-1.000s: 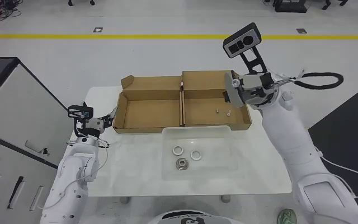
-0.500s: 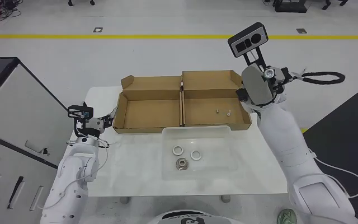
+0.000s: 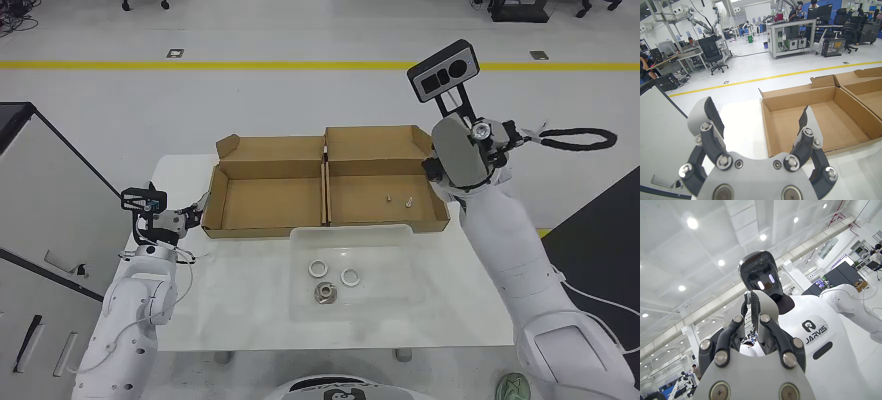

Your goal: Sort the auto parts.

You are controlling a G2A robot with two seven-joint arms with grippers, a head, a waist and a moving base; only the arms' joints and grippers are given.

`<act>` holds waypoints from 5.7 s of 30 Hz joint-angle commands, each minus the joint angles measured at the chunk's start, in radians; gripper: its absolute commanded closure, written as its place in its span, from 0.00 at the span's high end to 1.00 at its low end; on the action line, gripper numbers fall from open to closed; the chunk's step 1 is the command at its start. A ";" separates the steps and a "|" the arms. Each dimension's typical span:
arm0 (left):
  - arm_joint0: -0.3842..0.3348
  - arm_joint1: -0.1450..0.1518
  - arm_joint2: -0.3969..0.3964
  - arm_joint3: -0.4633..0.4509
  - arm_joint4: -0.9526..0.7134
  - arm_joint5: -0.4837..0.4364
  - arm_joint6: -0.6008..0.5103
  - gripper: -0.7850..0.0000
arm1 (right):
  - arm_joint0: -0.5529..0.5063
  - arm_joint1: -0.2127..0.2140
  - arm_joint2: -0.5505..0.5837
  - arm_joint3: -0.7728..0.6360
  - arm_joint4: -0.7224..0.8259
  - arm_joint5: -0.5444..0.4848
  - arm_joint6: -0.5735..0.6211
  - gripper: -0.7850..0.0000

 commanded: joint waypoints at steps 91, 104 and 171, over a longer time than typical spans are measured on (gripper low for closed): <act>0.000 0.000 0.000 0.000 0.000 0.000 0.000 1.00 | 0.410 -0.209 -0.680 0.903 -2.173 0.288 -0.322 0.00; 0.000 0.000 0.000 0.000 0.000 0.000 0.000 1.00 | 0.430 -0.298 -0.692 1.088 -2.150 0.276 -0.378 0.00; 0.000 0.000 0.000 0.000 0.000 0.000 0.000 1.00 | -0.258 0.149 0.412 0.369 -1.151 -0.371 0.039 1.00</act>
